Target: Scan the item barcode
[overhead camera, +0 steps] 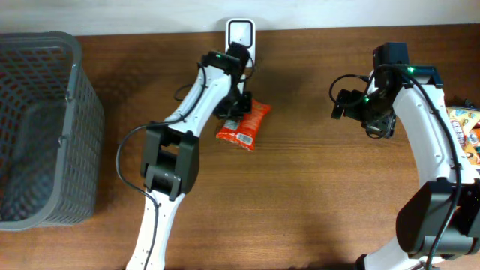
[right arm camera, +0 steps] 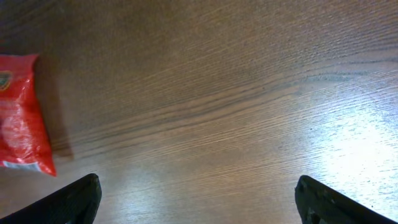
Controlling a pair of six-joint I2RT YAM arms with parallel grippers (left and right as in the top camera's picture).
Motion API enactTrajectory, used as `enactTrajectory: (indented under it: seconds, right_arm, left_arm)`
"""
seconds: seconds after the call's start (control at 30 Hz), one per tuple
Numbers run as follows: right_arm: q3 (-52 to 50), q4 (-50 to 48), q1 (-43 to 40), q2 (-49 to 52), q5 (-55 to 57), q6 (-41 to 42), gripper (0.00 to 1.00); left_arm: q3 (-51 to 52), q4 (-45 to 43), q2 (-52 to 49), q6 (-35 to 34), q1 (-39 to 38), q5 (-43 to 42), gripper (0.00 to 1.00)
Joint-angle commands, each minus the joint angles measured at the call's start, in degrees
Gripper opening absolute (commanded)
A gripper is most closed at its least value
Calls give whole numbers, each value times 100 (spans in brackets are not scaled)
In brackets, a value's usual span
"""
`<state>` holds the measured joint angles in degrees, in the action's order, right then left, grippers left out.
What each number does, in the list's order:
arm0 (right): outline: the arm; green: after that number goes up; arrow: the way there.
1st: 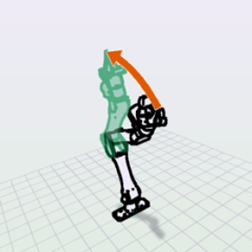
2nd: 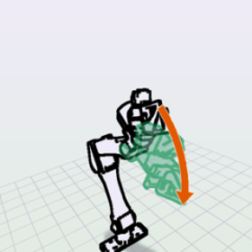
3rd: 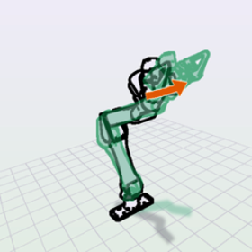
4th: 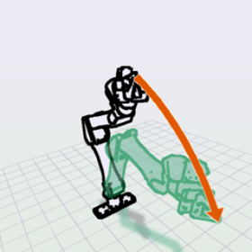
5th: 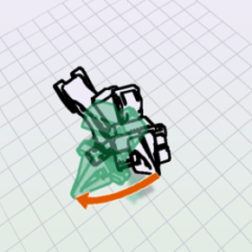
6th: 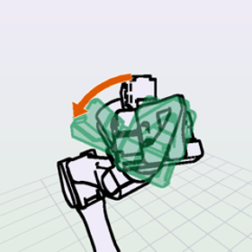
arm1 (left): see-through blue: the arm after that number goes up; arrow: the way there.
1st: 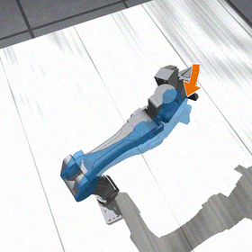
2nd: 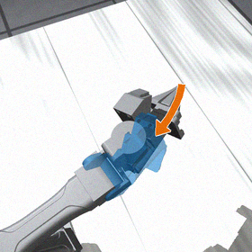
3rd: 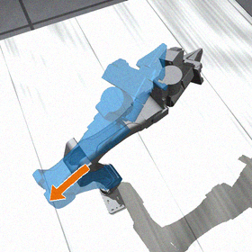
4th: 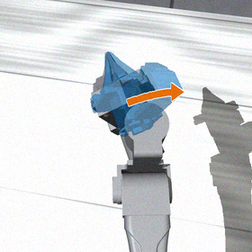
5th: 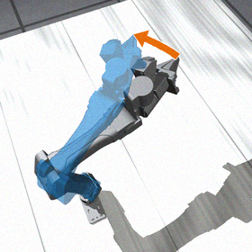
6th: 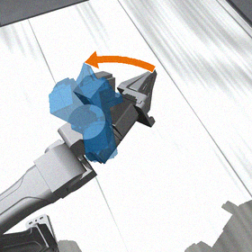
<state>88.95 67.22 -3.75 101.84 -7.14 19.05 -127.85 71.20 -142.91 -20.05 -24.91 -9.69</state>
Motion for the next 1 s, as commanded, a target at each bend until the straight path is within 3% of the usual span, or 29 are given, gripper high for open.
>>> enactTrajectory:
  seconds: [0.0, 0.07, 0.13, 0.17, 0.2, 0.27, 0.43, 0.53, 0.67, 0.8, 0.97]
  right_arm:
    - [-35, 0, 35, -22, -33, -17, 98]
    - [-35, -2, 35, -22, -33, -17, 98]
    - [-35, -2, 35, -22, -33, -17, 98]
    - [-35, 0, 35, -22, -33, -17, 98]
    - [-35, -2, 35, -22, -33, -17, 98]
    - [-35, 0, 35, -22, -33, -17, 98]
    - [-35, 0, 35, -22, -33, -17, 98]
    - [-35, -2, 35, -22, -33, -17, 98]
    - [-35, 0, 35, -22, -33, -17, 98]
    - [-35, -2, 35, -22, -33, -17, 98]
    - [-35, -2, 37, -22, -33, -17, 98]
  left_arm:
    - [55, 11, -68, -4, -92, 66, 0]
    - [-365, 442, -61, -4, -7, 66, 4]
    - [-981, 1080, -61, -7, 125, 13, 18]
    - [-1366, 1436, -61, -2, 184, -214, 65]
    - [-1534, 1604, -61, 85, 173, -494, 87]
    - [-1460, 1543, -76, 474, -74, -599, 99]
    - [-699, 662, -76, 374, -769, 372, 99]
    - [-234, 168, -87, 120, -1115, 1567, 96]
    - [81, -114, -87, 72, -1217, 2256, 88]
    - [179, -229, -90, -52, -1215, 2625, 48]
    - [179, -256, -90, -52, -1215, 2616, 11]
